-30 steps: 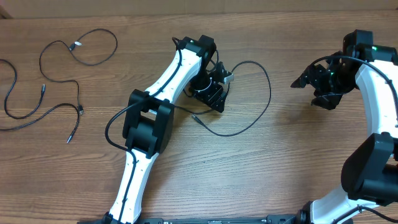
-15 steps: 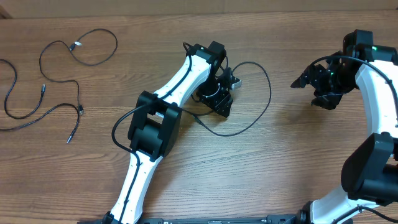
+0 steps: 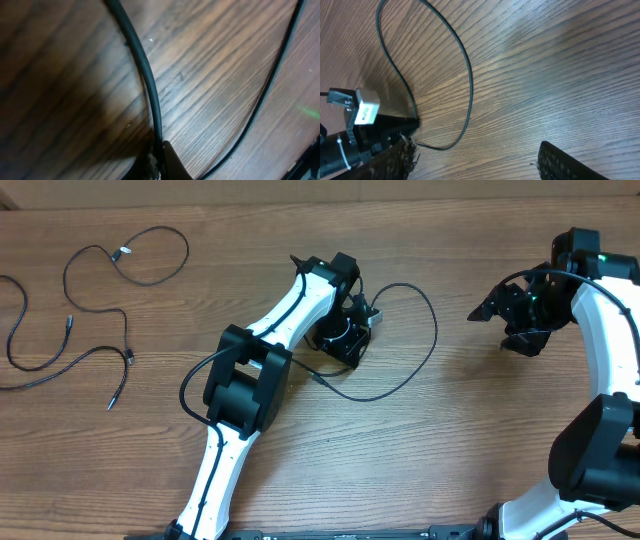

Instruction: Untangle cables

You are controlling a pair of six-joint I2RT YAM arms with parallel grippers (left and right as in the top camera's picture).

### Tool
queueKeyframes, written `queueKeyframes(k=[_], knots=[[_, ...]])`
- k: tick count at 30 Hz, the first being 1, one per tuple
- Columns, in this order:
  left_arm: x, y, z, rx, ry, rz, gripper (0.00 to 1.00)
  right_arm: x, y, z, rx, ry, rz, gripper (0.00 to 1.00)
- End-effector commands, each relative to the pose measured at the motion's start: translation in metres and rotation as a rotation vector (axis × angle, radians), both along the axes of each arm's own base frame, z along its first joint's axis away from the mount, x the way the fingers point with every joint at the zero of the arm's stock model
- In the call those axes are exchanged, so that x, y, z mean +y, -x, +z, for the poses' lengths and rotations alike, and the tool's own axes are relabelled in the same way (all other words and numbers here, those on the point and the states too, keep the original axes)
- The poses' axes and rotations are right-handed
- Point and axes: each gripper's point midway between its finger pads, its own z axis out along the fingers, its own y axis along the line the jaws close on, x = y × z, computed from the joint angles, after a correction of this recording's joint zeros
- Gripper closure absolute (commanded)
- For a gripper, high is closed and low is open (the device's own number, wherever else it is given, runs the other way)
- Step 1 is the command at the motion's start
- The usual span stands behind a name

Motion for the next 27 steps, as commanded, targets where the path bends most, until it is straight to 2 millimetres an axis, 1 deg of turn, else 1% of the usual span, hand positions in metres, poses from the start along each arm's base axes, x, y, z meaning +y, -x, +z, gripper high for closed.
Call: queueKeyframes(k=[1, 2, 3, 4, 5, 8, 11, 15, 16, 17, 19, 20, 21, 24, 27], knots=[[0.004, -0.038, 0.04, -0.115, 0.006, 0.099, 0.96, -0.002, -0.006, 0.008, -0.033, 0.003, 0.003, 0.23], [0.006, -0.05, 0.062, -0.172, 0.009, 0.13, 0.96, -0.002, -0.006, 0.008, -0.033, 0.003, 0.003, 0.23], [0.007, -0.057, 0.078, -0.215, 0.009, 0.152, 0.96, -0.002, -0.006, 0.008, -0.032, 0.003, 0.003, 0.23], [0.012, -0.072, 0.118, -0.313, 0.02, 0.19, 0.96, -0.002, -0.005, 0.008, -0.032, 0.003, 0.003, 0.23], [0.016, -0.078, 0.14, -0.364, 0.03, 0.212, 0.96, -0.002, -0.005, 0.008, -0.032, 0.003, 0.003, 0.23], [0.032, -0.089, 0.203, -0.508, 0.048, 0.288, 0.96, -0.002, -0.005, 0.008, -0.032, 0.003, 0.003, 0.23], [0.058, -0.094, 0.267, -0.654, 0.065, 0.382, 0.96, -0.002, -0.005, 0.008, -0.032, 0.002, 0.003, 0.23], [0.099, -0.092, 0.345, -0.835, 0.114, 0.525, 0.96, -0.002, -0.006, 0.008, -0.033, 0.002, 0.003, 0.23], [0.107, -0.09, 0.361, -0.871, 0.13, 0.55, 0.96, -0.002, -0.006, 0.008, -0.033, 0.002, 0.003, 0.23], [0.118, -0.088, 0.382, -0.921, 0.152, 0.577, 0.96, -0.002, -0.006, 0.008, -0.033, 0.002, 0.003, 0.23], [0.14, -0.08, 0.417, -1.004, 0.188, 0.63, 0.96, -0.002, -0.005, 0.008, -0.032, 0.002, 0.004, 0.23], [0.148, -0.078, 0.428, -1.031, 0.2, 0.65, 0.96, -0.002, -0.005, 0.008, -0.032, 0.001, 0.004, 0.23], [0.163, -0.073, 0.449, -1.082, 0.216, 0.693, 0.96, -0.002, -0.005, 0.009, -0.032, -0.001, 0.004, 0.23], [0.202, -0.059, 0.49, -1.193, 0.24, 0.797, 0.96, -0.001, -0.005, 0.009, -0.031, -0.001, 0.004, 0.23], [0.238, -0.045, 0.522, -1.298, 0.235, 0.882, 0.96, -0.001, -0.005, 0.008, -0.031, -0.002, 0.006, 0.23]])
